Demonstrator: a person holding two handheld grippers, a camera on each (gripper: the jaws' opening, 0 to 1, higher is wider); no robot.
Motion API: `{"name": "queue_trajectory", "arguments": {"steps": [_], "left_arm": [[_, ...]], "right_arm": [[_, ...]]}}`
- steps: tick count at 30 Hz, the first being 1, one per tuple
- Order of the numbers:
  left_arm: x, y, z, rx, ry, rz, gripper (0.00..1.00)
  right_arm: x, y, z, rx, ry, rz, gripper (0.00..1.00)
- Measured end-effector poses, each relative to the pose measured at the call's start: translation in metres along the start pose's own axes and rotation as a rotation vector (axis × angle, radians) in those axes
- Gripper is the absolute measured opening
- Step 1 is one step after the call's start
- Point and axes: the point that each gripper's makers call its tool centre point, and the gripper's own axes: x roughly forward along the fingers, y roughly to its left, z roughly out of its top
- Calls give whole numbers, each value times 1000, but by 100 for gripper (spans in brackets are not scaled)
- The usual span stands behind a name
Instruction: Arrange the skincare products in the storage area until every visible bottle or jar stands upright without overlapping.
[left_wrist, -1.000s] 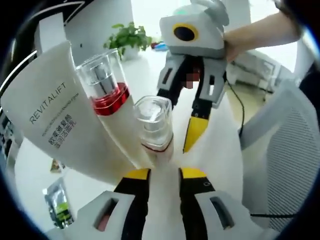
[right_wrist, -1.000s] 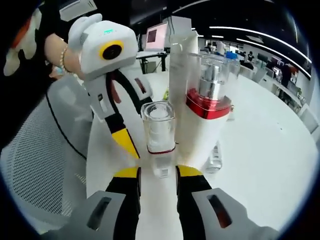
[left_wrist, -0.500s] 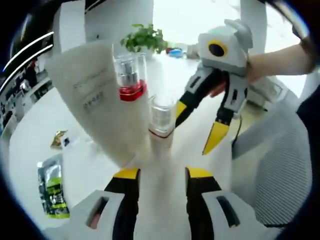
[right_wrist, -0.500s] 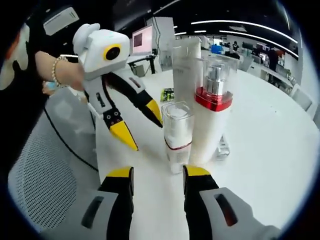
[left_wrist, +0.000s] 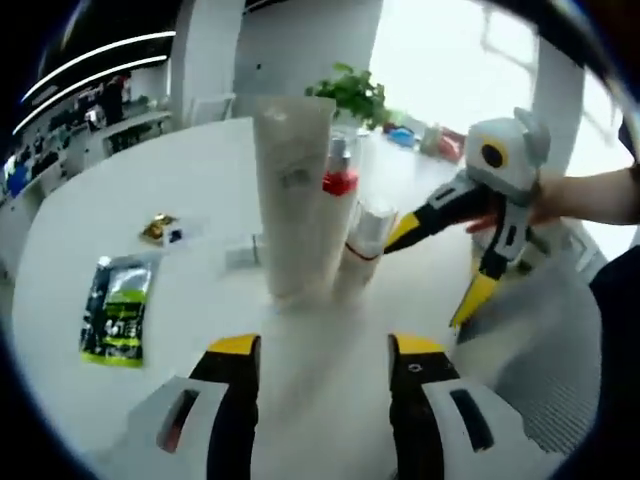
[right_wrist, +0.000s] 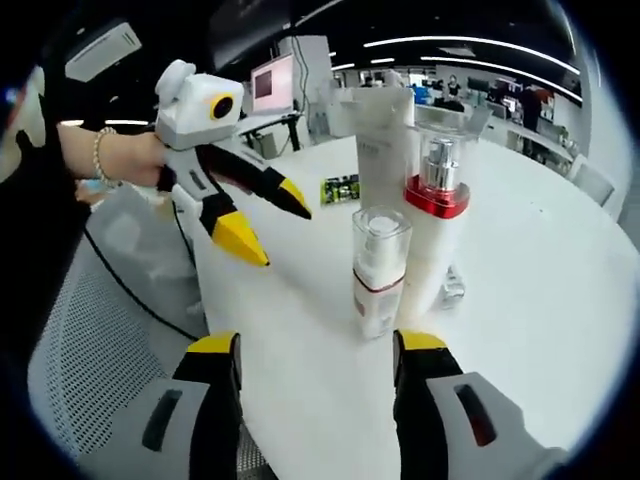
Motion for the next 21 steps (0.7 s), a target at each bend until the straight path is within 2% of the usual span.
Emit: {"name": "queue_trajectory", "arguments": {"steps": [8, 12, 15, 18, 21], "left_arm": [[-23, 7, -7, -90, -35, 37, 53], [-31, 7, -7, -103, -52, 49, 57], [-36, 4, -6, -118, -64, 43, 59], [-42, 2, -8, -133, -70, 49, 64], [-48, 1, -11, -138, -71, 53, 66]], "right_arm": [[-6, 6, 11, 90, -84, -44, 71], [-11, 9, 19, 147, -137, -54, 74], [-15, 8, 17, 156, -142, -67, 75], [-17, 9, 21, 232, -194, -62, 77], [-19, 8, 19, 245, -205, -71, 79]]}}
